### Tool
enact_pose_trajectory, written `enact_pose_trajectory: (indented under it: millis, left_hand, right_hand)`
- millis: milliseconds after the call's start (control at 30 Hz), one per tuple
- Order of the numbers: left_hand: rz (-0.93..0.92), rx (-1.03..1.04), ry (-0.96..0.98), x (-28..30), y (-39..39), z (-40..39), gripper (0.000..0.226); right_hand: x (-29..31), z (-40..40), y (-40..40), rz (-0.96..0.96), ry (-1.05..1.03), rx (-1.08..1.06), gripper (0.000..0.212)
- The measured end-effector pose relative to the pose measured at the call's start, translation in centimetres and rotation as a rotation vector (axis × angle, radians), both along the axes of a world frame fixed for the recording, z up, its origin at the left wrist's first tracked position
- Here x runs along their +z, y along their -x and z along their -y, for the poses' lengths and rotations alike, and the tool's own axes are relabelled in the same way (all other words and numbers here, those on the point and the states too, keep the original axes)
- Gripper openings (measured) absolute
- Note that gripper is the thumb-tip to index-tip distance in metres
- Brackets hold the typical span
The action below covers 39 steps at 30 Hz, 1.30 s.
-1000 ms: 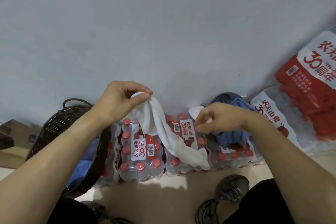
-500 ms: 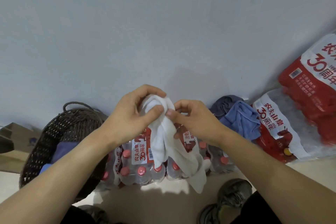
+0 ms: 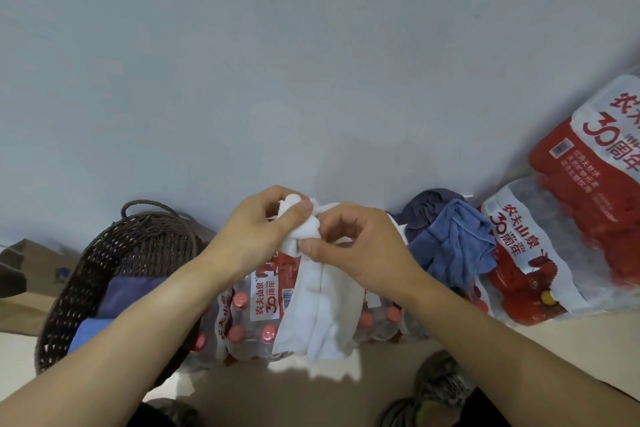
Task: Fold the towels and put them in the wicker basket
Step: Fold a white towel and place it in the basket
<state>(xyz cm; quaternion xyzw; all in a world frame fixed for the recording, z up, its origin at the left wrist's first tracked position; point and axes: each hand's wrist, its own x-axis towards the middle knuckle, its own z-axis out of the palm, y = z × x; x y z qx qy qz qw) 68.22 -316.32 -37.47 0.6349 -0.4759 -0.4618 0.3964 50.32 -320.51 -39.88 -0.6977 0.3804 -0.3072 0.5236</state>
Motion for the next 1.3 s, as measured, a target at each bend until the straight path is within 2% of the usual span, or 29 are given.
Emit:
enact_pose_trajectory:
  millis: [67,167,267,367,433,500,567,633,800,933,1033,1167,1300]
  left_hand:
    - [0.021,0.067,0.069,0.1,-0.1,0.1,0.007]
    - [-0.041,0.095,0.146,0.4,-0.6,0.3,0.016]
    - [-0.198,0.045,0.171,0.7,-0.7,0.2,0.017]
    - [-0.373,0.006,0.193,0.9,-0.7,0.2,0.015]
    - [-0.502,-0.026,0.198,1.1,-0.9,0.2,0.016]
    - [-0.586,-0.056,0.200,1.3,-1.0,0.3,0.017]
    - [-0.606,-0.061,0.204,1.3,-1.1,0.3,0.017]
    - [-0.577,-0.041,0.204,1.2,-1.1,0.4,0.018]
    - [-0.436,0.046,0.212,0.8,-1.4,0.6,0.017]
    - [-0.341,0.040,0.224,0.8,-1.9,0.6,0.017]
    - [-0.289,0.030,0.249,0.7,-1.9,0.7,0.013]
    - [-0.115,0.178,0.266,0.0,-2.1,0.9,0.017]
    - [-0.032,0.189,0.221,-0.6,-2.3,1.1,0.020]
  right_hand:
    - [0.1,0.0,0.1,-0.029,-0.054,0.042,0.019]
    - [0.2,0.3,0.4,-0.159,-0.112,0.124,0.022]
    - [0.0,0.6,0.4,-0.185,-0.078,0.005,0.027]
    - [0.1,0.9,0.2,-0.202,-0.048,-0.152,0.057]
    - [0.4,1.1,0.2,-0.207,-0.074,-0.071,0.072]
    - [0.7,1.3,0.3,-0.181,-0.151,0.041,0.070]
    - [0.8,1.3,0.2,-0.158,-0.207,0.095,0.057]
    - [1.1,1.2,0.1,-0.172,-0.187,0.120,0.046]
    - [2.5,1.4,0.6,-0.143,-0.205,0.246,0.044]
    - [3.0,2.0,1.4,-0.078,-0.237,0.234,0.025]
    - [3.1,2.5,2.0,-0.085,-0.186,0.203,0.025]
    - [3.7,3.6,3.2,-0.170,-0.115,0.180,0.030]
    - [3.7,5.1,5.1,-0.429,-0.147,0.259,0.042]
